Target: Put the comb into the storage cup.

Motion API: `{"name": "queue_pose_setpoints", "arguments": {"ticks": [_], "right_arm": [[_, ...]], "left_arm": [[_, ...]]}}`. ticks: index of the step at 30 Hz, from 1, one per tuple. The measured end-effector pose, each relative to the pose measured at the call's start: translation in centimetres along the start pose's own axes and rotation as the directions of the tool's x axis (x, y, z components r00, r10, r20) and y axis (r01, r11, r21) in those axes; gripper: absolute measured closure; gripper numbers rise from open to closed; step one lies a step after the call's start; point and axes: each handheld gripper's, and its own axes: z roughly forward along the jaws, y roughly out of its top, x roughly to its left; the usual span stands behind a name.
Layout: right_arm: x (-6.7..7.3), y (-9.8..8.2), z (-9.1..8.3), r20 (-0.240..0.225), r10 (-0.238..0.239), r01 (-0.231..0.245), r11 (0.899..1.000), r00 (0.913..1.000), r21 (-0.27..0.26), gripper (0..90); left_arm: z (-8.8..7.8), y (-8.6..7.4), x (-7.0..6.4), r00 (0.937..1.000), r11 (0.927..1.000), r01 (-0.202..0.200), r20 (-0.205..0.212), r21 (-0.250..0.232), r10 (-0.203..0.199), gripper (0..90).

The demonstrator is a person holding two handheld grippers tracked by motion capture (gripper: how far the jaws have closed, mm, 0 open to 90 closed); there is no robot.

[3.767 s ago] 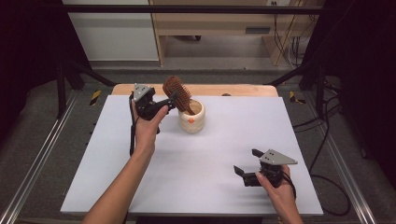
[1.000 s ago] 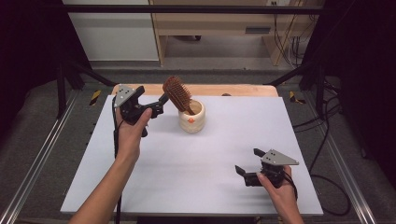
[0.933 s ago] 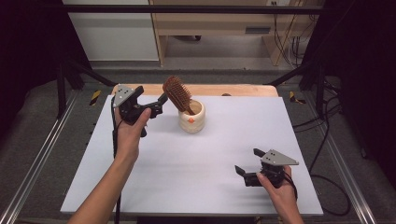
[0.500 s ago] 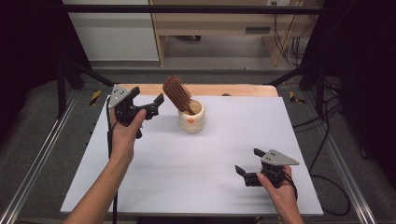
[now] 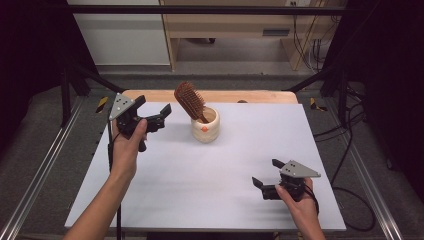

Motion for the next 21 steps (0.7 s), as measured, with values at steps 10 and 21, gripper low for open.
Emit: {"name": "queue_pose_setpoints", "arguments": {"ticks": [10,21], "right_arm": [[0.0,0.0,0.0,0.004,0.000,0.000,1.000,1.0000,0.000,4.1],[0.0,0.0,-0.1,0.003,-0.002,0.002,1.000,1.0000,0.000,4.5]], "left_arm": [[-1.5,-0.1,0.3,0.9999,1.0000,-0.009,0.009,0.003,0.009,1.6],[-3.2,-0.9,0.4,0.9995,0.9997,-0.020,0.024,0.017,0.020,1.6]]}}
